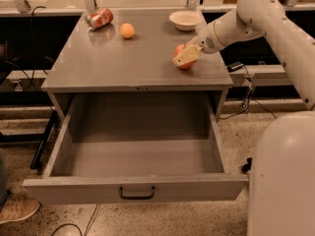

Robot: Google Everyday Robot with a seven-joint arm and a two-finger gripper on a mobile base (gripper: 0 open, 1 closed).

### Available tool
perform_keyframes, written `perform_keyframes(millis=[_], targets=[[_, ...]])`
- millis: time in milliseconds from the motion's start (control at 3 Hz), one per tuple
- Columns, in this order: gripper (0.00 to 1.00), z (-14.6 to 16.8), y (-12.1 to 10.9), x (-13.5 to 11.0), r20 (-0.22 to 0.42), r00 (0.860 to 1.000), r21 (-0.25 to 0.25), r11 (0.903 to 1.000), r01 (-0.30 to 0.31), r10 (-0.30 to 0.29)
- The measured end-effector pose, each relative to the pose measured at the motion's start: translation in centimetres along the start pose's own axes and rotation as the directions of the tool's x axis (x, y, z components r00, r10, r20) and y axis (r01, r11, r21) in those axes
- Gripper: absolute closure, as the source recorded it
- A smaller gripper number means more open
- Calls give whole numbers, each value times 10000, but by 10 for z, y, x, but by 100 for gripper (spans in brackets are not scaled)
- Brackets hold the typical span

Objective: Pick apple from top drawer and place on counter

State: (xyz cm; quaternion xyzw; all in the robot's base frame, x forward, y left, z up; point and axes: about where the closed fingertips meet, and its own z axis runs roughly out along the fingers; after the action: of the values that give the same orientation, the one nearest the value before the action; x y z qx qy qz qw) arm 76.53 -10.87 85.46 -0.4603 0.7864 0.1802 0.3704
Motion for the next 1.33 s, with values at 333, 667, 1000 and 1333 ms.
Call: perform_keyframes(millis=[333,667,1000,1333], targets=[[30,4,-4,3,-8,9998,-169,9997,-184,184],[7,2,-7,4,62,9997,-184,9996,-231,232],[0,-11,-10,8,297,9990,9,9994,-333,332],[0,-35,-11,9,571,9980,435,9986,-307,282]])
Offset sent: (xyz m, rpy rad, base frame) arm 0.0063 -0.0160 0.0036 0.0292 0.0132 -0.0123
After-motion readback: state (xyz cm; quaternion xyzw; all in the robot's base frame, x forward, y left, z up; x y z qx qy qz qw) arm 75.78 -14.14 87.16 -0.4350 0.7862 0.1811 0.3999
